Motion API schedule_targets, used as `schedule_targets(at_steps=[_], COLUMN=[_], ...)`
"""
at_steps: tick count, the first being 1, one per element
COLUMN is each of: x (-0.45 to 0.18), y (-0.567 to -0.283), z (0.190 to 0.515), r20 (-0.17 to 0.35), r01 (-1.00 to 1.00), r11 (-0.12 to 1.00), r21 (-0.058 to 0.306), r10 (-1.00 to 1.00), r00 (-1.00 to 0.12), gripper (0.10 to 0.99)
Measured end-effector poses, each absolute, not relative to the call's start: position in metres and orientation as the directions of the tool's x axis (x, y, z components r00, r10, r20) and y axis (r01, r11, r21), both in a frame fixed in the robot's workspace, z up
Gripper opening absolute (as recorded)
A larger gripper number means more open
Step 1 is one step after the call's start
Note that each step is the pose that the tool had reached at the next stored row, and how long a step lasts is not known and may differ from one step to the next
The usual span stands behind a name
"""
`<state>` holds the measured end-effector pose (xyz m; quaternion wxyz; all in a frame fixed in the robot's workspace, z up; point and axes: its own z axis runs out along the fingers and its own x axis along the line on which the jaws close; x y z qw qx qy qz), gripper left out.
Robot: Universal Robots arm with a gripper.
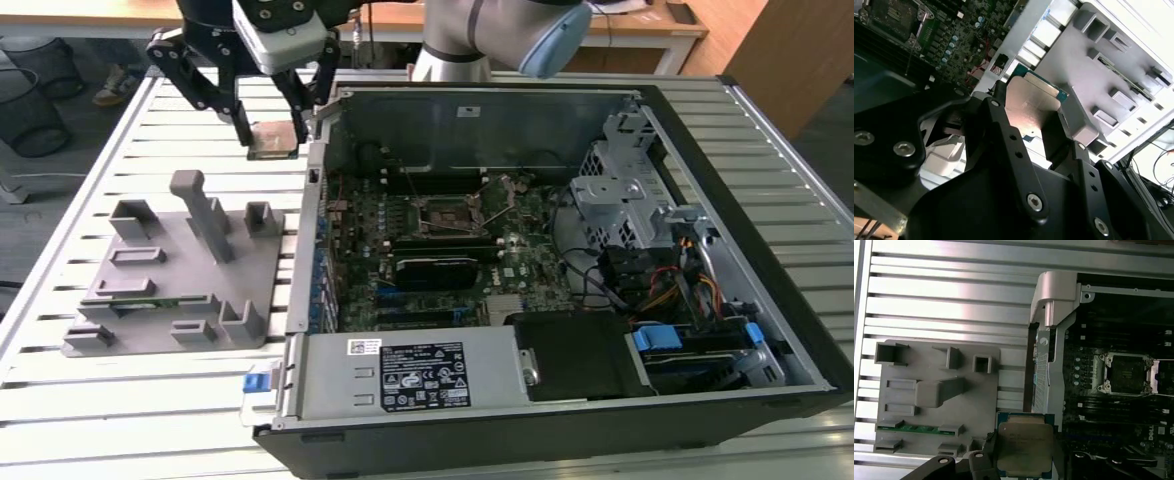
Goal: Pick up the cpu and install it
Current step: 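Pick up the cpu and move it towards the insertion slot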
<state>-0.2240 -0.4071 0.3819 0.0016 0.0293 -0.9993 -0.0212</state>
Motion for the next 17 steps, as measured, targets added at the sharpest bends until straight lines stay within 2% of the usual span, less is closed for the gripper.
schedule_targets(at_steps=[17], x=[-0.186], y=[-0.406], z=[0.382], r20=[0.002], r01=[-0.059], r11=[0.997], r21=[0.042], r10=[-0.059], r00=[-0.998], gripper=[0.529])
